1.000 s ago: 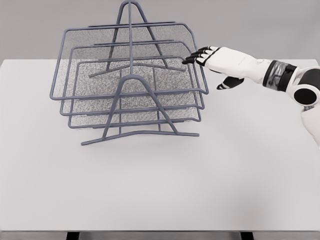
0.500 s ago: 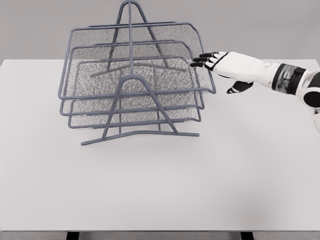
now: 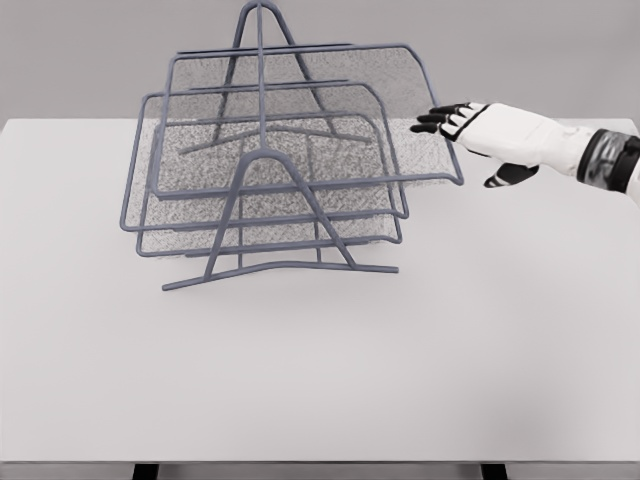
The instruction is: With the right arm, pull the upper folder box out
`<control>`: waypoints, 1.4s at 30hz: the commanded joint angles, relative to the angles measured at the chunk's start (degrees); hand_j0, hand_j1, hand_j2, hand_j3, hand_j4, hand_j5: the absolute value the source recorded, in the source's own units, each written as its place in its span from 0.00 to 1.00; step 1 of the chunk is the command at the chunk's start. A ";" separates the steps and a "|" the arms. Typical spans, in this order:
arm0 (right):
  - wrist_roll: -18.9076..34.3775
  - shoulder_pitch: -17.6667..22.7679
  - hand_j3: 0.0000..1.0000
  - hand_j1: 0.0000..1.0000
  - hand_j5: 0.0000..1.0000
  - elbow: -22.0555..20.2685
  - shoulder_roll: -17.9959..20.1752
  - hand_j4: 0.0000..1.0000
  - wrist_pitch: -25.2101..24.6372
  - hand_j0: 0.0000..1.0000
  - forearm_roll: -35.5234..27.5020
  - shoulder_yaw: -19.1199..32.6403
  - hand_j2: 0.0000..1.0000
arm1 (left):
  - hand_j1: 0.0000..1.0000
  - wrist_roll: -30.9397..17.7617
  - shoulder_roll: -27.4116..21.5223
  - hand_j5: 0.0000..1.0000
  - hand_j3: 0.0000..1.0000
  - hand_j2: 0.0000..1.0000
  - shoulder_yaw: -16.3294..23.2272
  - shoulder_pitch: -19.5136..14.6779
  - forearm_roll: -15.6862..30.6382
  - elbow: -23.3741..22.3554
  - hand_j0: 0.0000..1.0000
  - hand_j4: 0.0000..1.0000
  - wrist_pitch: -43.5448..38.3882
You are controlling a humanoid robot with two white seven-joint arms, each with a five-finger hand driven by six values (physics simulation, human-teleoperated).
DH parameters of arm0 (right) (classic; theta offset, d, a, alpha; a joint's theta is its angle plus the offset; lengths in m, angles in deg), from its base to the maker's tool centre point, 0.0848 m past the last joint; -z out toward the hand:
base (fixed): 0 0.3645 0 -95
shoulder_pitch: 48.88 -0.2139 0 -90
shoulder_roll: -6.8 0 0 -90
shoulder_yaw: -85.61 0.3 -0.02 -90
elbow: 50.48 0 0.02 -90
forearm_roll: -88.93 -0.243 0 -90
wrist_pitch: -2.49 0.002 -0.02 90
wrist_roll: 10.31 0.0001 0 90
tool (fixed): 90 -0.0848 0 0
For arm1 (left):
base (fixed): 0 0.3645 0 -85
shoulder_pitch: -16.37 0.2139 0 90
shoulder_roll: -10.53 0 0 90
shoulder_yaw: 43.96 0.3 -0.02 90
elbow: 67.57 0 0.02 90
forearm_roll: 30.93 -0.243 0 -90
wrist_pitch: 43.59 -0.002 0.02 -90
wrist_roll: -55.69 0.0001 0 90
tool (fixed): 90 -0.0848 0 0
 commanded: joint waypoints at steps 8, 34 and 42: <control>0.18 0.35 1.00 1.00 1.00 -1.60 2.47 1.00 0.16 1.00 -0.11 1.56 1.00 | 1.00 -0.01 0.00 1.00 1.00 1.00 0.02 0.00 -0.01 -0.02 1.00 1.00 0.00; 0.18 8.35 1.00 1.00 1.00 -1.60 6.52 1.00 0.16 1.00 -8.55 14.75 1.00 | 1.00 -0.01 0.00 1.00 1.00 1.00 0.02 0.00 -0.01 -0.02 1.00 1.00 0.00; 0.18 8.61 1.00 1.00 1.00 -1.78 7.04 1.00 0.16 1.00 -9.69 14.75 1.00 | 1.00 -0.01 0.00 1.00 1.00 1.00 0.02 -0.09 0.00 0.16 1.00 1.00 0.09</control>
